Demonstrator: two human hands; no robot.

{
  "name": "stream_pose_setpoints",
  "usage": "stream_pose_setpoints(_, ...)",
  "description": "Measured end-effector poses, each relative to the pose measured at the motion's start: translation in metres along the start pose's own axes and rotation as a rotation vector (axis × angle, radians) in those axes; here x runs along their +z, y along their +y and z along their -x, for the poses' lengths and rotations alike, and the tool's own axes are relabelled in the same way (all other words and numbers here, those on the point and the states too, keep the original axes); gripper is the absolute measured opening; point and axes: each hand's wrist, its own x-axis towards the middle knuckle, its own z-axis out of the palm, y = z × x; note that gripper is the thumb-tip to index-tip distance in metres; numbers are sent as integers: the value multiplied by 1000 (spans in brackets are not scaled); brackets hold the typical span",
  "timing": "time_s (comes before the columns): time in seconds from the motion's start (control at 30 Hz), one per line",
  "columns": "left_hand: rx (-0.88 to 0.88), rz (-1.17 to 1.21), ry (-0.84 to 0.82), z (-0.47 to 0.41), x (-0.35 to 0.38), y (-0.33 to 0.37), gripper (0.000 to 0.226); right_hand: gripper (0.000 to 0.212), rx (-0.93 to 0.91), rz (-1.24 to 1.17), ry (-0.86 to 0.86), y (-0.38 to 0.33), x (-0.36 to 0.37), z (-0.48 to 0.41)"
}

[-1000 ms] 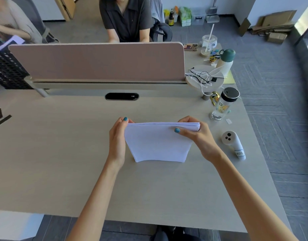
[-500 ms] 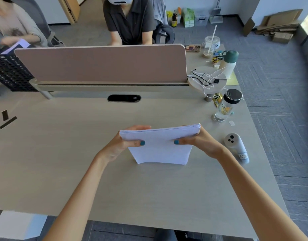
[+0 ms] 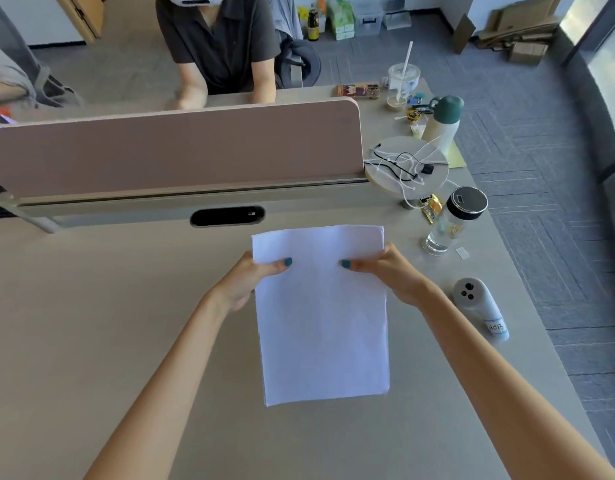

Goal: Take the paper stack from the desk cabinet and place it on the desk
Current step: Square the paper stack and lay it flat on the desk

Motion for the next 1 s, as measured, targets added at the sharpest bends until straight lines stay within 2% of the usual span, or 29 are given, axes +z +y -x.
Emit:
stream_pose_setpoints(0.13,-127,46,-17,-52,-9,-17,23,19,132,-14,42,20,-12,-39)
stream_pose_setpoints(0.3,-238,114,93,-108,-8,-42,18,22,238,-16,182,43,-22,-80)
stream_pose_setpoints(0.47,-280,92,168,-151,-4,-69,34,23,306,41,379,67,-24,-112)
stream_pose_setpoints(0.67,-257,-152,401,-175,0,-99,34,10,276,377,477,91,-22,-136)
stream_pose_setpoints(0.77,-230,-258,459,-179,-2,-111,37,21,248,516,497,95,-18,-144)
stream_pose_setpoints(0.83,-218,-354,481,-181,-3,-115,46,20,234,581,517,99,-15,-147)
stream_pose_setpoints(0.9,-213,-462,533,-181,-2,-118,57,16,214,611,543,102,-14,-147)
stream_pose_setpoints(1.0,-175,-540,621,-172,3,-113,64,30,173,603,589,105,-12,-139)
